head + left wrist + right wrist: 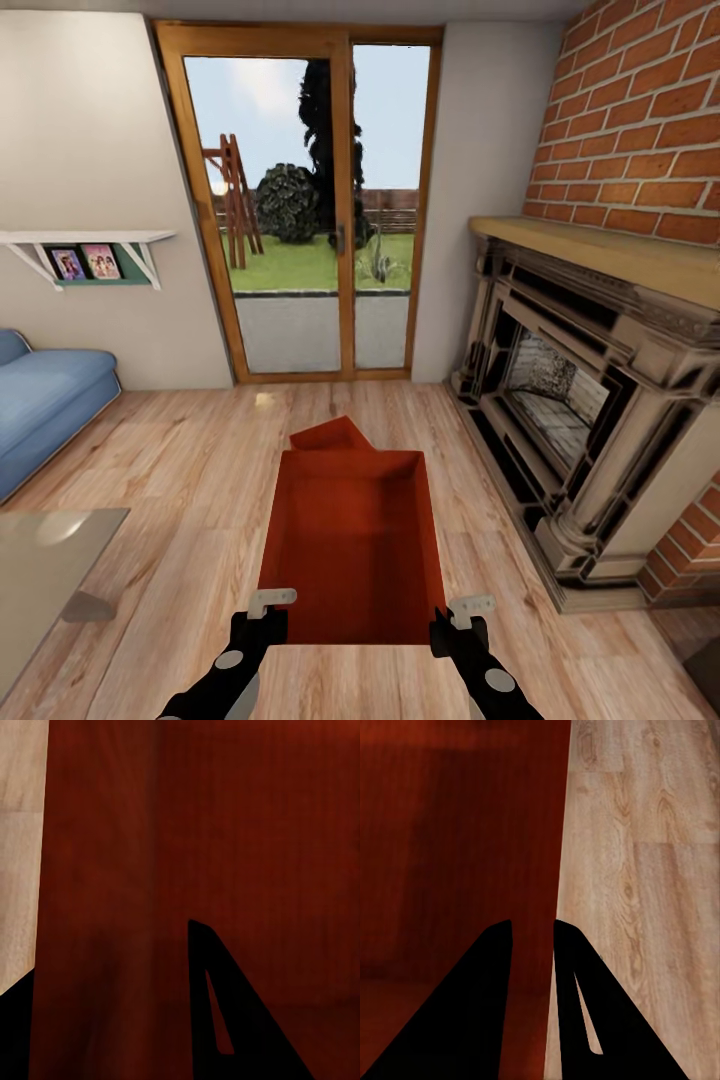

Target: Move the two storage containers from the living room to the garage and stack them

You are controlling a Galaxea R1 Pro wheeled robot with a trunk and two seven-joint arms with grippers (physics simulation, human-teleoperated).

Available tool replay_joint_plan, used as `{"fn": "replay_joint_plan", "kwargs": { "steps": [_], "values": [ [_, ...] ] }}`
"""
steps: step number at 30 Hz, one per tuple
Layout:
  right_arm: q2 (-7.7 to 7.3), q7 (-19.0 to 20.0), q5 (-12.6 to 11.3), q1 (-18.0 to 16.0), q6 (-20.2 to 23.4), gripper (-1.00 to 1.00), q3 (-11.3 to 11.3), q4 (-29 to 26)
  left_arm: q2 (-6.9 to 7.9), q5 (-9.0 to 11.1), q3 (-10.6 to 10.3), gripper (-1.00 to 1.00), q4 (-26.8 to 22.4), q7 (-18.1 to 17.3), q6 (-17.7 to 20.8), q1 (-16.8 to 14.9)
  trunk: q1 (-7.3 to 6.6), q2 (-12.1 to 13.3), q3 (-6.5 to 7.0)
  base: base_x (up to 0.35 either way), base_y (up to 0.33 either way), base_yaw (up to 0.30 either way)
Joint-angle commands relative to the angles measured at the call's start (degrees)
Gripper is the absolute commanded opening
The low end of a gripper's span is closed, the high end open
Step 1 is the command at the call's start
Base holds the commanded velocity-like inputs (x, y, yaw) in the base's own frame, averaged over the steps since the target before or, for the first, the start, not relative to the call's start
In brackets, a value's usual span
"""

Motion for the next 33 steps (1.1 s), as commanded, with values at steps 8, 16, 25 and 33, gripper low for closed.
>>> {"fn": "replay_joint_plan", "kwargs": {
  "steps": [8, 16, 25, 33],
  "values": [
    [-0.07, 0.86, -0.33, -0.09, -2.43, -1.0, 0.71, -0.21, 0.13, 0.08, 0.23, -1.0, 0.22, 2.57, -0.25, -0.04, 0.03, -0.12, 0.58, 0.0, 0.0, 0.0],
    [-0.06, 0.86, -0.33, -0.09, -2.43, -1.0, 0.71, -0.21, 0.16, 0.08, 0.23, -1.0, 0.22, 2.57, -0.25, -0.04, 0.03, -0.12, 1.27, 0.0, 0.0, 0.0],
    [-0.06, 0.87, -0.42, -0.09, -2.43, -1.0, 0.71, -0.21, 0.15, 0.08, 0.23, -1.0, 0.22, 2.57, -0.25, -0.04, 0.03, -0.12, 2.05, 0.0, 0.0, 0.0],
    [-0.06, 0.86, -0.42, -0.09, -2.43, -1.0, 0.7, -0.21, 0.07, 0.08, 0.23, -1.0, 0.22, 2.57, -0.25, -0.04, 0.03, -0.12, 2.75, 0.0, 0.0, 0.0]
  ]
}}
